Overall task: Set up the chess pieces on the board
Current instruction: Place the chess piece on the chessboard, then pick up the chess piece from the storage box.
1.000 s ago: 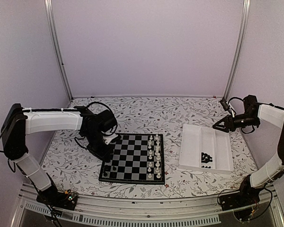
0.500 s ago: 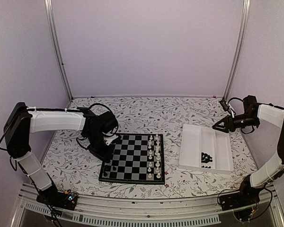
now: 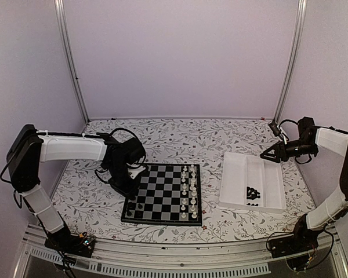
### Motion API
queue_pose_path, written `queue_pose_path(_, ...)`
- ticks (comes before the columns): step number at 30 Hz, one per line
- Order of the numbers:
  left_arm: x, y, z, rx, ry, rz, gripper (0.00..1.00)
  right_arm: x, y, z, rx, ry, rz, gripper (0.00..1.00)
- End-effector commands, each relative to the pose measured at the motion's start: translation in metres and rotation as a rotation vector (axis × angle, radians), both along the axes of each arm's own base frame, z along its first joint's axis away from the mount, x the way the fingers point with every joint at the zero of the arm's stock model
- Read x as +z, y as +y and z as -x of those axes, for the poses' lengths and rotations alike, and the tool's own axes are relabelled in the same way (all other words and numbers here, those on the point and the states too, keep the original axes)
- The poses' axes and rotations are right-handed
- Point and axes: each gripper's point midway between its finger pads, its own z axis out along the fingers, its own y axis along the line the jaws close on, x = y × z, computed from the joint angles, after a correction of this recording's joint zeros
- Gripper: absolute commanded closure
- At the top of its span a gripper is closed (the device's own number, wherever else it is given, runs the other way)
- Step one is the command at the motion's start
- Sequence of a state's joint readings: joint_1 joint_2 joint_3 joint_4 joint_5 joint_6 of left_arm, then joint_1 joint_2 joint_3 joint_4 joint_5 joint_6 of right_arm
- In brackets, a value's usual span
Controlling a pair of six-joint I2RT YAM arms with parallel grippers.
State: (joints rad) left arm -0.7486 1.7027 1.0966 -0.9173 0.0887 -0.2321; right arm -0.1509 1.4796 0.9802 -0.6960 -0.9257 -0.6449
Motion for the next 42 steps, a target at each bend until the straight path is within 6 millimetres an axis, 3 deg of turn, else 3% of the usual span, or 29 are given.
queue_pose_path(1,-0.007,0.004,-0.005,0.002,-0.001,-0.013,0.84,-0.003,0.003,0.003,0.013,0.018,-0.014,0.48)
queue_pose_path(8,0.006,0.006,-0.007,0.01,-0.028,-0.006,0.58,-0.004,0.003,0.003,0.014,0.023,-0.018,0.48)
queue_pose_path(9,0.013,0.006,-0.009,0.015,-0.045,-0.003,0.47,-0.004,0.003,0.003,0.014,0.024,-0.019,0.48)
queue_pose_path(11,0.036,0.007,-0.015,0.036,-0.096,0.008,0.04,-0.004,0.004,0.003,0.015,0.026,-0.022,0.48)
queue_pose_path(12,0.051,0.006,-0.019,0.052,-0.128,0.026,0.01,-0.004,0.003,0.003,0.015,0.027,-0.023,0.48)
queue_pose_path(15,0.101,-0.002,-0.03,0.1,-0.226,0.122,0.01,-0.006,0.003,0.002,0.013,0.033,-0.023,0.48)
queue_pose_path(18,0.145,-0.029,-0.026,0.079,-0.238,0.314,0.0,-0.007,0.001,-0.002,0.007,0.032,-0.009,0.48)
queue_pose_path(20,0.185,-0.063,-0.026,0.034,-0.246,0.525,0.01,-0.006,0.0,-0.005,0.004,0.022,0.002,0.48)
queue_pose_path(23,0.256,-0.105,-0.043,0.047,-0.384,0.848,0.0,-0.002,-0.002,-0.009,-0.004,0.0,0.012,0.48)
queue_pose_path(25,0.29,-0.119,-0.056,0.13,-0.45,1.048,0.01,-0.001,-0.003,-0.012,-0.008,-0.001,0.015,0.48)
queue_pose_path(28,0.337,-0.124,-0.077,0.274,-0.525,1.311,0.01,-0.006,-0.003,-0.013,-0.011,0.017,0.013,0.48)
queue_pose_path(33,0.36,-0.148,-0.093,0.365,-0.403,1.45,0.01,-0.013,-0.004,-0.01,-0.013,0.042,0.016,0.48)
queue_pose_path(38,0.363,-0.177,-0.085,0.32,-0.205,1.542,0.01,-0.021,-0.004,-0.007,-0.015,0.055,0.021,0.48)
queue_pose_path(42,0.378,-0.185,-0.075,0.261,-0.155,1.598,0.01,-0.03,-0.004,-0.009,-0.016,0.088,0.018,0.48)
